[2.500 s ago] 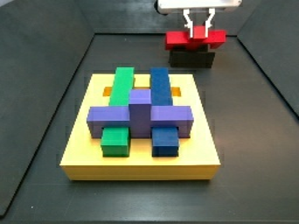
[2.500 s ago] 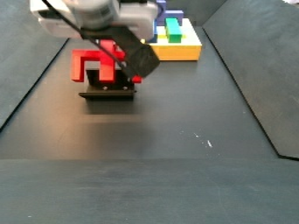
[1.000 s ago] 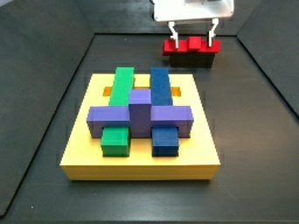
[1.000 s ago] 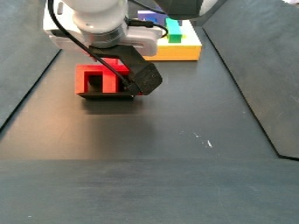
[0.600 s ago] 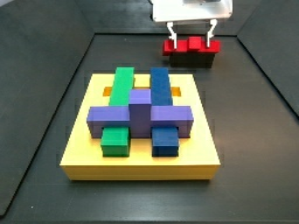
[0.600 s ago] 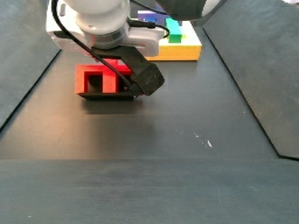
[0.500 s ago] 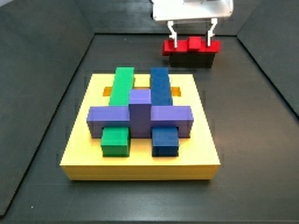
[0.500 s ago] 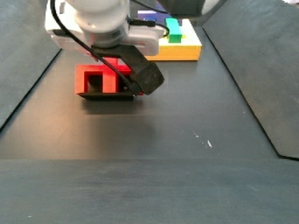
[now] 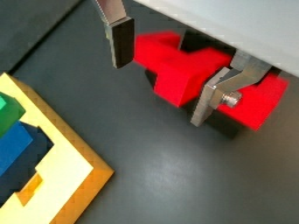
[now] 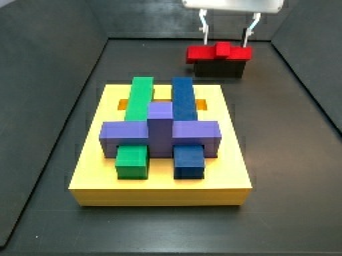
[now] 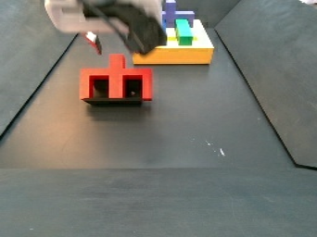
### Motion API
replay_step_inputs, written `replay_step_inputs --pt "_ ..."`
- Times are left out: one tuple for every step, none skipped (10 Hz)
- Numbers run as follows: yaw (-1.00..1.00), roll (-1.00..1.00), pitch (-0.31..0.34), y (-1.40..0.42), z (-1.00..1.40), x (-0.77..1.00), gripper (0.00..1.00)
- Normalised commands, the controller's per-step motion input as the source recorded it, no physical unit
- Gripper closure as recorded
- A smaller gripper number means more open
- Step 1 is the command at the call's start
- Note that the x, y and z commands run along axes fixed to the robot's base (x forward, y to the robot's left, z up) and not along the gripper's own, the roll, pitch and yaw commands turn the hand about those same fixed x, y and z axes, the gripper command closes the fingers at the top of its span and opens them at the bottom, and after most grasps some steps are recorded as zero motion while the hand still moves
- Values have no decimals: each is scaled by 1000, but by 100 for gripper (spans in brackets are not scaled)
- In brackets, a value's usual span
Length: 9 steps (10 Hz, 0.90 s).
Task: Pick up the red object. Move up. Place the red object on the fixture. Regrasp the red object. Move to above the board. Insert the red object.
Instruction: Regrasp the red object.
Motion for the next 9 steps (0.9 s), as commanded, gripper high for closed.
replay_step_inputs --pt "0 583 177 -54 909 0 0" --pt "0 509 209 -71 834 0 0" --pt "0 494 229 0 766 6 0" --pt "0 529 320 0 649 214 0" --pt "0 586 374 0 597 291 0" --pt "-23 723 229 0 666 83 0" --pt "-3 931 240 0 626 314 0" --pt "0 940 349 -11 357 489 0" --pt "0 946 251 -23 229 269 0"
